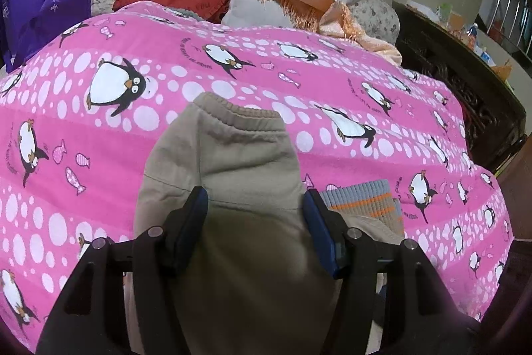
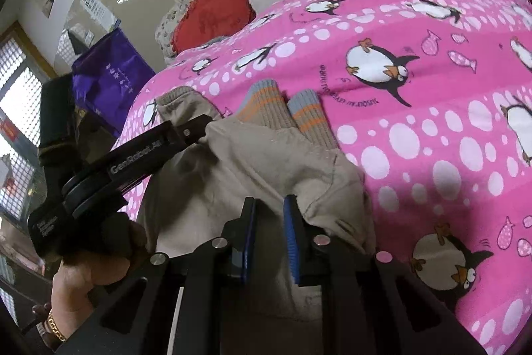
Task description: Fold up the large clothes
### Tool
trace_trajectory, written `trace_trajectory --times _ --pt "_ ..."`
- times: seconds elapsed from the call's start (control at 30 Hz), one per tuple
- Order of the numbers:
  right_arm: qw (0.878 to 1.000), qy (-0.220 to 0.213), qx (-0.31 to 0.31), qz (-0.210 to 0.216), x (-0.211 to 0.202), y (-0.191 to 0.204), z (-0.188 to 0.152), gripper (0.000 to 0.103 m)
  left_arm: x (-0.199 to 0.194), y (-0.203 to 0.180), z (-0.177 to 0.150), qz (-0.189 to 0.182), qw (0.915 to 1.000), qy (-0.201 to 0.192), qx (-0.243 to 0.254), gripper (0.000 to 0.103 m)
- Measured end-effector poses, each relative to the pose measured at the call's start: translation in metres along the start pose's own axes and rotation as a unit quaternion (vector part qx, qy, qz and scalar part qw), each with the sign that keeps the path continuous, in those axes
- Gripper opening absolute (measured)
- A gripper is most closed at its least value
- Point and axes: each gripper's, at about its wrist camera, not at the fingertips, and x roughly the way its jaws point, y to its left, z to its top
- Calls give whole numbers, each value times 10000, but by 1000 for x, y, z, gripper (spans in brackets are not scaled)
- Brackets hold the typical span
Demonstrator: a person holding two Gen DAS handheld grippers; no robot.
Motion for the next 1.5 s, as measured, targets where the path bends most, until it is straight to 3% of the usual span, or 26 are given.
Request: trace_trajectory --times 0.13,0.2,0.27,0.37,0.43,0.5,0.53,0.63,0.73,0.87,1.0,1.1,1.13,1.23,1.33,1.43,1.5 --pt "10000 20 12 26 0 -1 1 15 -25 -5 12 -95 9993 325 155 59" --pt "10000 42 5 17 0 -1 1 15 -55 2 14 -177 9996 211 97 61" --pt "9999 131 80 65 -3 -1 3 16 -80 14 13 -175 9998 50 -5 71" --pt "9981 263 479 271 -30 -6 11 19 -116 45 6 48 9999 -127 61 73" --pt "9973 31 563 473 -70 -13 17 23 -131 72 -4 385 9987 -92 313 73" --pt "9995 -148 173 196 -106 -19 21 43 -141 100 -15 657 9969 -80 415 73" --pt "9993 -260 -218 -126 -132 -27 24 47 -146 121 -23 821 9957 -54 425 73" --pt "9916 -397 -951 -781 -182 -60 19 54 -158 165 -39 1138 9933 -48 169 73" --pt "9835 -233 -1163 -1363 -214 -106 2 61 -172 200 -55 1029 9941 -145 -316 73" --pt "9828 30 -1042 -1527 -235 -149 -28 62 -161 208 -73 828 9946 -25 -620 73" --pt "9871 -79 -943 -1292 -243 -161 -54 71 -132 187 -95 826 9952 191 -489 73" --pt "9875 -172 -822 -1334 -237 -167 -66 71 -114 182 -108 1055 9936 239 -314 82" --pt "9868 -102 -814 -1395 -230 -168 -64 71 -112 175 -106 1132 9931 245 -183 88" --pt "9841 -4 -855 -1558 -212 -169 -52 72 -105 163 -96 1122 9932 277 -141 89" --pt "9810 24 -1062 -1624 -184 -167 -34 75 -98 167 -100 1113 9933 189 -241 99" --pt "9770 249 -1142 -1781 -140 -177 -23 83 -102 166 -102 1256 9918 173 -174 100" --pt "9708 244 -1437 -1903 -122 -175 -24 102 -110 171 -106 1418 9895 207 -188 100"
